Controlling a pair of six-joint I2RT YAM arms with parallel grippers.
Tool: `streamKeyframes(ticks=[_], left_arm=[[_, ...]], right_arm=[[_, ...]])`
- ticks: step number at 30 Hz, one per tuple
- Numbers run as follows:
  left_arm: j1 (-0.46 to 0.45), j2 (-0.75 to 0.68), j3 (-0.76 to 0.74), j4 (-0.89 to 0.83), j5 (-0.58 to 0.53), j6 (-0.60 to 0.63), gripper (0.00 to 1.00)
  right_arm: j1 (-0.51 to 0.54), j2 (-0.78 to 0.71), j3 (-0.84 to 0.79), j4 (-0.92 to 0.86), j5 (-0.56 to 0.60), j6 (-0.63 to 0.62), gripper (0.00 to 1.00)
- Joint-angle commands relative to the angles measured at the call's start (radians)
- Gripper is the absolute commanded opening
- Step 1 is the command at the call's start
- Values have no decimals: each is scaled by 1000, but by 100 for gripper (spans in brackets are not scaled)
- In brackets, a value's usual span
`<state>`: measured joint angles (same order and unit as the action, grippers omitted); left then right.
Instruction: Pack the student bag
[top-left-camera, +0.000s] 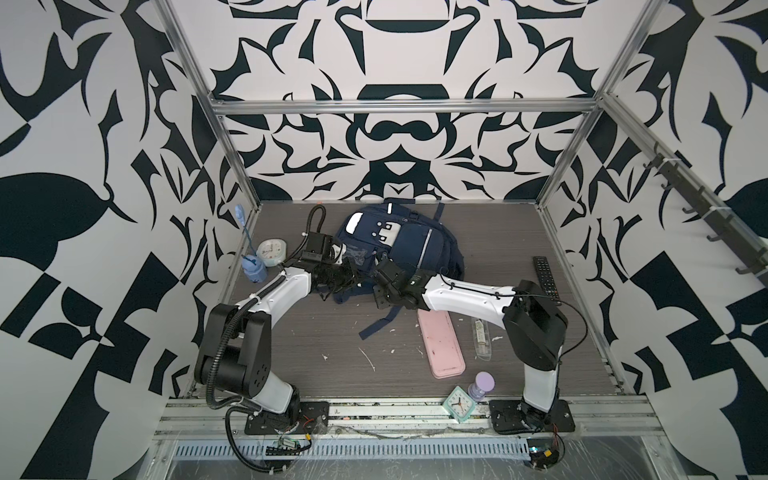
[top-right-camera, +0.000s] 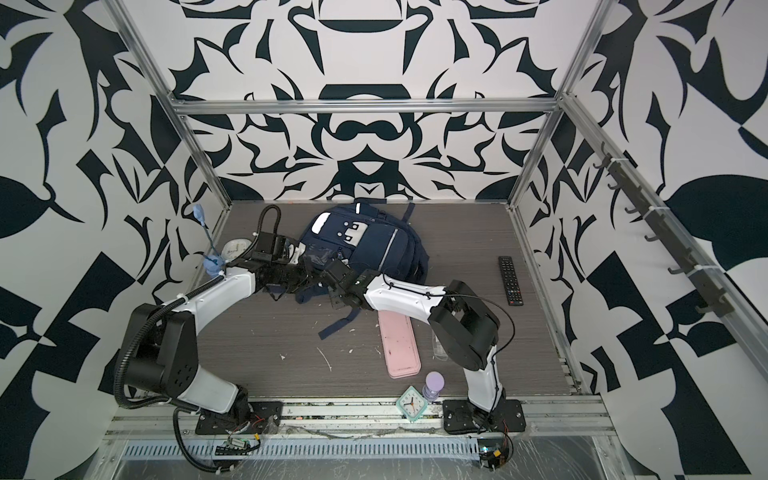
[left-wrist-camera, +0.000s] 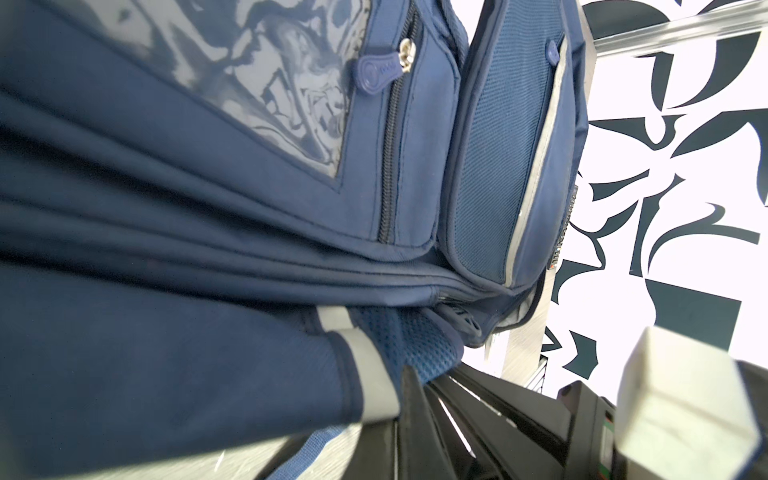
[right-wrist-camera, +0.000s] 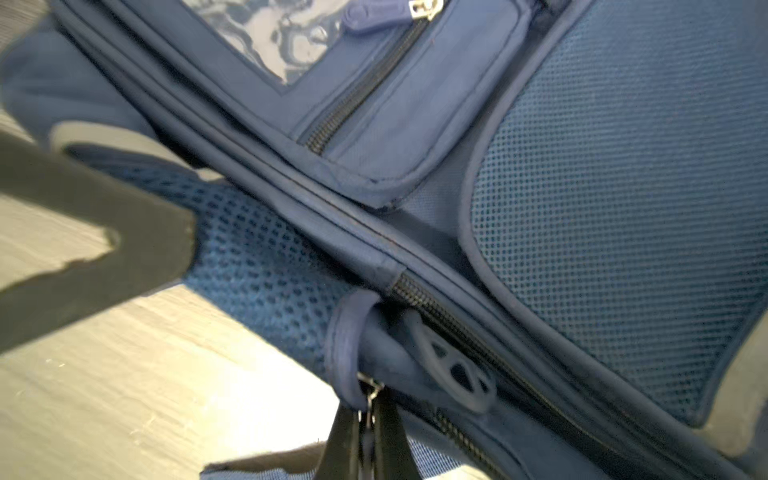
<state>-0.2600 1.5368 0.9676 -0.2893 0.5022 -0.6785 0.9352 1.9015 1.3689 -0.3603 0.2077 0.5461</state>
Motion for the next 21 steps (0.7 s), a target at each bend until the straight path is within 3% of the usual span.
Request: streamKeyframes(ticks=[1, 13, 21], left_arm=[[55, -17, 2, 40, -89, -16, 0], [113, -37, -57, 94, -102, -65, 0], [111, 17, -42, 130, -76, -85, 1]], right_arm=[[-38, -75, -71, -183, 21, -9, 0], [-266, -308, -328, -216, 22, -61, 0], [-271, -314, -301, -215, -37, -55, 0]])
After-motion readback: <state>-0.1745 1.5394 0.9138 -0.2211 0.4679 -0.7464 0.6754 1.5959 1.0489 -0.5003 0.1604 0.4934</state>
